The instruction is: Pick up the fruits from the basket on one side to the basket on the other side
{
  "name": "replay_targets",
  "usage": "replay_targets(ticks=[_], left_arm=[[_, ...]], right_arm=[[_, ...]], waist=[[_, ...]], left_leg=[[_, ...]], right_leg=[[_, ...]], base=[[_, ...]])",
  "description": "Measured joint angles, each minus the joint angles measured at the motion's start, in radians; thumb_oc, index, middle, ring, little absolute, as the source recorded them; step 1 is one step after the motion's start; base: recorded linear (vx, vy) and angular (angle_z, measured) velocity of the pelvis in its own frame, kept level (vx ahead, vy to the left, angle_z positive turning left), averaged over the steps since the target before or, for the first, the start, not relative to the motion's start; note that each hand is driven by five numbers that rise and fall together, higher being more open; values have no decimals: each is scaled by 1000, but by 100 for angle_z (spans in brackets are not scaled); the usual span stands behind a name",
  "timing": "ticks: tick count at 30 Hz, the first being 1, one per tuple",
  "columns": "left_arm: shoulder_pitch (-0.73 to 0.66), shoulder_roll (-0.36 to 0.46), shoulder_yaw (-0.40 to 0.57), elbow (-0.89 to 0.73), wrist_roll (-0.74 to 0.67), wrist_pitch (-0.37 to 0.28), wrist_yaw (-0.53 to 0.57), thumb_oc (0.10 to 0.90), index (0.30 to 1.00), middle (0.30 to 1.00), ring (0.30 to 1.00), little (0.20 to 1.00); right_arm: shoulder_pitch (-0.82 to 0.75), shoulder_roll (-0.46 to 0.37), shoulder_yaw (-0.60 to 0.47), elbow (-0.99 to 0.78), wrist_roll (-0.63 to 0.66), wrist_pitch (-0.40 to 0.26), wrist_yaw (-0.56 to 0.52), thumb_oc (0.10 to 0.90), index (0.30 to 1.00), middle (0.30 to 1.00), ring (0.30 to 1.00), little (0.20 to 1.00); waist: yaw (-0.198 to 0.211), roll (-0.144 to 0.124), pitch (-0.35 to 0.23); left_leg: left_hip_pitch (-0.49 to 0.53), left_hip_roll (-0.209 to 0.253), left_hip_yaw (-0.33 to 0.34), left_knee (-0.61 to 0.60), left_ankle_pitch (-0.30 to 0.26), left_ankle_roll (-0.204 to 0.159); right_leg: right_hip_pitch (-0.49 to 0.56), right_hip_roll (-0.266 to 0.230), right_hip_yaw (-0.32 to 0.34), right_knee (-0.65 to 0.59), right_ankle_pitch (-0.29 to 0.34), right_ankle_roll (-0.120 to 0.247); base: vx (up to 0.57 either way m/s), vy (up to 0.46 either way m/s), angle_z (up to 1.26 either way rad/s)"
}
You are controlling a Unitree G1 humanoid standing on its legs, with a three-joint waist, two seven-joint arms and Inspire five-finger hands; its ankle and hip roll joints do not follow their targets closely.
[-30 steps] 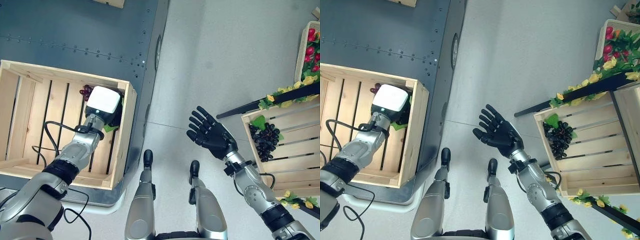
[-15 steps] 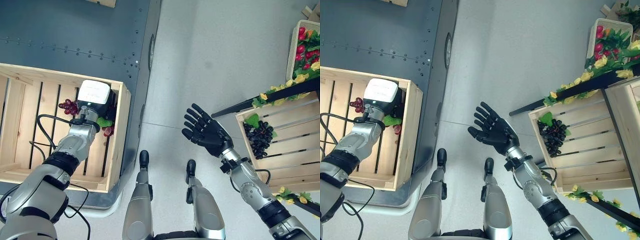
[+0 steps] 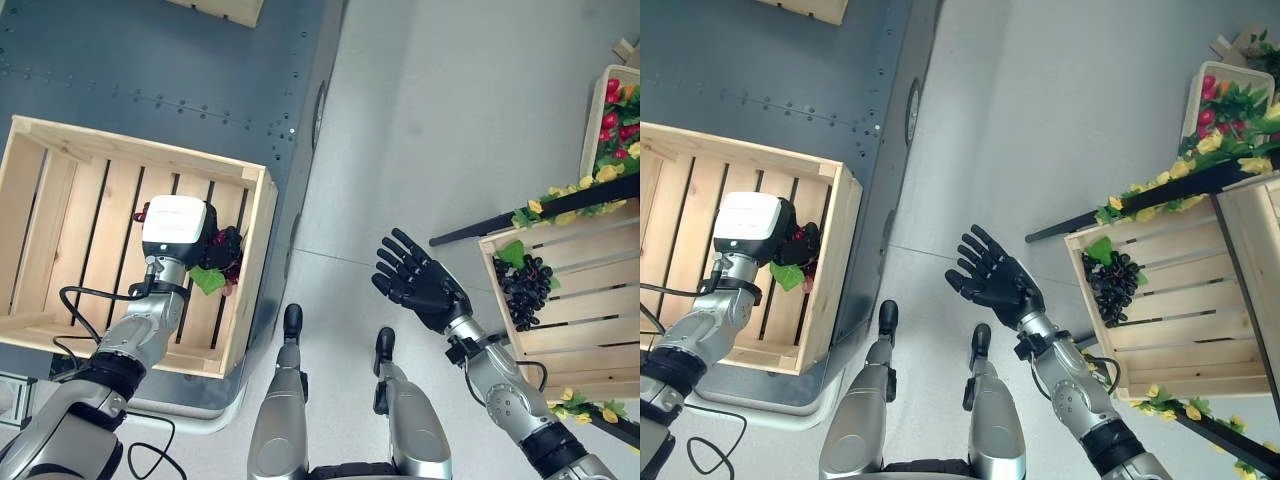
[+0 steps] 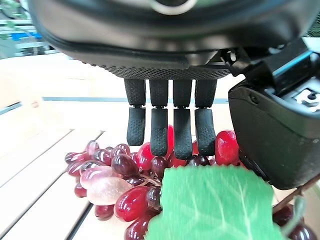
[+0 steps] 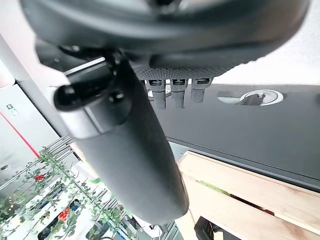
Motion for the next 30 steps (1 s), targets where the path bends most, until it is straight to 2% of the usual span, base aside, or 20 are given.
replay_targets(ticks=[9, 10, 11, 12, 13, 24, 30], left_arm=[[48, 0, 48, -13, -30, 8, 7, 400, 300, 300, 300, 300], [49, 0, 52, -14, -31, 8, 10, 475, 413, 413, 413, 413], [49, 0, 53, -14, -32, 8, 12, 529, 493, 493, 493, 493], [55, 0, 55, -17, -45, 9, 21, 772, 858, 858, 858, 858], [60, 0, 56, -18, -55, 9, 27, 800, 900, 900, 900, 900], [103, -1, 76, -21, -67, 9, 107, 800, 900, 900, 900, 900], [114, 0, 95, -23, -100, -62, 173, 800, 900, 900, 900, 900]], right_arm=[[7, 14, -8, -2, 0, 0, 0, 800, 900, 900, 900, 900], [8, 14, -9, -2, 0, 0, 0, 800, 900, 900, 900, 900], [8, 14, -8, -2, 0, 0, 0, 800, 900, 900, 900, 900], [8, 15, -8, -4, 0, 0, 0, 800, 900, 900, 900, 900], [8, 15, -8, -5, 0, 0, 0, 800, 900, 900, 900, 900], [9, 14, -10, -22, 0, 0, 0, 800, 900, 900, 900, 900], [9, 14, -14, -22, 0, 0, 0, 800, 900, 900, 900, 900]], waist=[[17, 10, 1], [21, 10, 1], [23, 10, 2], [26, 10, 2], [26, 10, 2], [33, 10, 2], [36, 10, 2]], left_leg=[[0, -1, -1, -15, 1, 0], [0, -1, -1, -16, 1, 0], [0, -1, -1, -17, 1, 0], [0, -1, -1, -17, 1, 0], [1, -1, -1, -17, 1, 0], [9, -1, -1, -18, 1, -1], [9, -1, -1, -20, 1, -1]], right_leg=[[3, 0, -7, -12, 0, -1], [5, 0, -9, -16, 0, -1], [6, 0, -10, -17, 0, -1], [8, 0, -14, -17, -1, -1], [11, 0, -19, -17, -2, -2], [22, 1, -21, -18, -3, -2], [21, 1, -22, -19, -3, -2]], base=[[1, -1, 0], [3, -3, 4], [6, -5, 6], [10, -3, 7], [10, -2, 8], [1, 0, 1], [0, 0, 0]])
